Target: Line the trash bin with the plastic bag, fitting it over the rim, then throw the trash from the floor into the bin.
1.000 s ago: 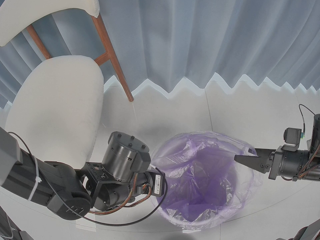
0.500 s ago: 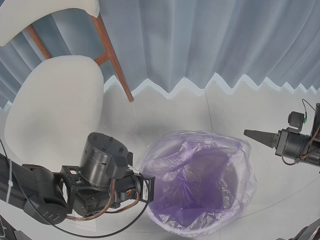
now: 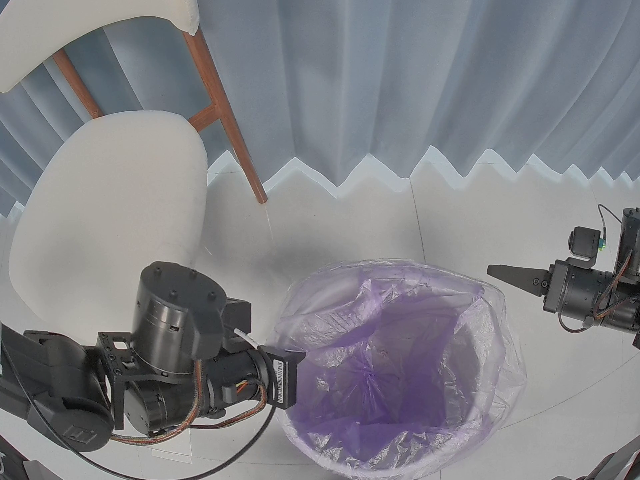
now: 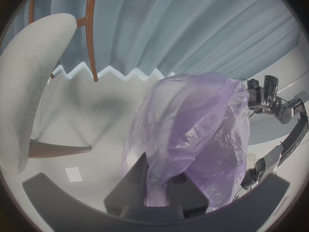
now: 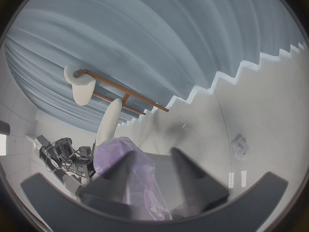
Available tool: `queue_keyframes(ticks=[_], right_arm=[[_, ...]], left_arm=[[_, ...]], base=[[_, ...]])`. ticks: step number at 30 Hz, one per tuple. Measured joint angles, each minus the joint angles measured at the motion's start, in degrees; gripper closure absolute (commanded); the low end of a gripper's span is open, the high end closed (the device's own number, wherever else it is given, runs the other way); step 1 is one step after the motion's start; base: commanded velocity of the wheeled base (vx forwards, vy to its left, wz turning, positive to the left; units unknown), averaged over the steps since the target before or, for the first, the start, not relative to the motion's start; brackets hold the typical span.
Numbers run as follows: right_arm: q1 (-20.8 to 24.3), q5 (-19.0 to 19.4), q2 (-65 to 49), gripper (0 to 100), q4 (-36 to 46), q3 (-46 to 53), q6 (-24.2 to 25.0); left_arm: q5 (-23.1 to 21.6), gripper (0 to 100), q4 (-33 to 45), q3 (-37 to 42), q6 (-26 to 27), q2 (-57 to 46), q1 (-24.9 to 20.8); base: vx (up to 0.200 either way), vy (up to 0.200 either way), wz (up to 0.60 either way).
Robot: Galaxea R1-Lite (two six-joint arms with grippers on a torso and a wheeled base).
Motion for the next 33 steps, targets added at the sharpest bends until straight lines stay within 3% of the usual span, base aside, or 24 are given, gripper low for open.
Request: queue_keyframes(ticks=[14, 20, 21, 33], right_arm=[[1.4, -0.2, 0.2, 100, 0.1, -0.1, 0.5], [1.0, -4.1, 0.0, 100, 0.3, 0.8, 0.5], [1.0, -4.3, -0.1, 0, 0.4, 1.3, 0.5], [2.6, -4.4, -2.6, 0, -0.1, 4.5, 0.6]], left_arm=[[0.0, 100, 0.0, -0.5, 0.0, -0.1, 0.2], [0.0, 100, 0.0, -0.3, 0.0, -0.1, 0.9], [0.0, 100, 0.0, -0.2, 0.0, -0.1, 1.0], [0.0, 100, 0.0, 0.2, 0.0, -0.2, 1.0]], base=[[0.0, 0.0, 0.0], [0.0, 0.0, 0.0], [0.0, 0.0, 0.0], [0.0, 0.0, 0.0]])
